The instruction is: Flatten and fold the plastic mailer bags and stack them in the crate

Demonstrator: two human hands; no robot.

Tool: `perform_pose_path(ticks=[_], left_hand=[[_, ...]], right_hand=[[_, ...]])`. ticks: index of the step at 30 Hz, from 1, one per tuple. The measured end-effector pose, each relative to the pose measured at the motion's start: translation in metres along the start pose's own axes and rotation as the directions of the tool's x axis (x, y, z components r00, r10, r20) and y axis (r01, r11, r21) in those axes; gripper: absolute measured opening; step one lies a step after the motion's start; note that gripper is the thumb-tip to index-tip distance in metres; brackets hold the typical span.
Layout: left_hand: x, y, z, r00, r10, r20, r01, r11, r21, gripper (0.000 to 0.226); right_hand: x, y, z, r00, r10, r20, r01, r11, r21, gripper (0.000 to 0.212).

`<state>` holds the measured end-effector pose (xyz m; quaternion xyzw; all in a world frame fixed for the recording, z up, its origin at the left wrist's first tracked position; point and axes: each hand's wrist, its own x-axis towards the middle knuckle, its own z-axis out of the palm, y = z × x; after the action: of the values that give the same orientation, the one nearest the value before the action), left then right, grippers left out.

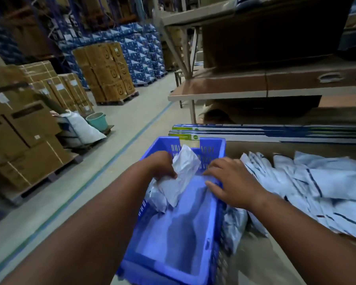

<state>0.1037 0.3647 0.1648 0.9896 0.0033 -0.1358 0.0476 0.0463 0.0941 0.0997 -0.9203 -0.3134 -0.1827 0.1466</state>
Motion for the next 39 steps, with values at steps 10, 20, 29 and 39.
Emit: perform_pose_path(ticks=[10, 20, 29, 39], left_hand=[[0.033, -0.016, 0.057, 0.997, -0.042, -0.063, 0.053, 0.981, 0.187, 0.065], [0.039, -0.023, 0.063, 0.989, -0.006, -0.151, 0.037, 0.979, 0.202, 0.101], [-0.031, 0.072, -0.019, 0.938, 0.338, 0.081, -0.347, 0.896, 0.277, 0.023], [-0.102, 0.244, -0.004, 0.763, 0.355, 0.541, -0.567, 0.769, 0.296, 0.017]], right_hand=[[0.009, -0.007, 0.018, 0.991, 0.106, 0.08, -0.112, 0.991, 0.069, 0.036], [0.0, -0.009, 0.018, 0.985, 0.14, 0.1, -0.153, 0.979, 0.135, 0.043], [-0.027, 0.005, -0.02, 0.982, 0.188, 0.013, -0.187, 0.965, 0.186, 0.039], [-0.169, 0.081, -0.082, 0.932, 0.358, 0.056, -0.362, 0.913, 0.187, 0.03]])
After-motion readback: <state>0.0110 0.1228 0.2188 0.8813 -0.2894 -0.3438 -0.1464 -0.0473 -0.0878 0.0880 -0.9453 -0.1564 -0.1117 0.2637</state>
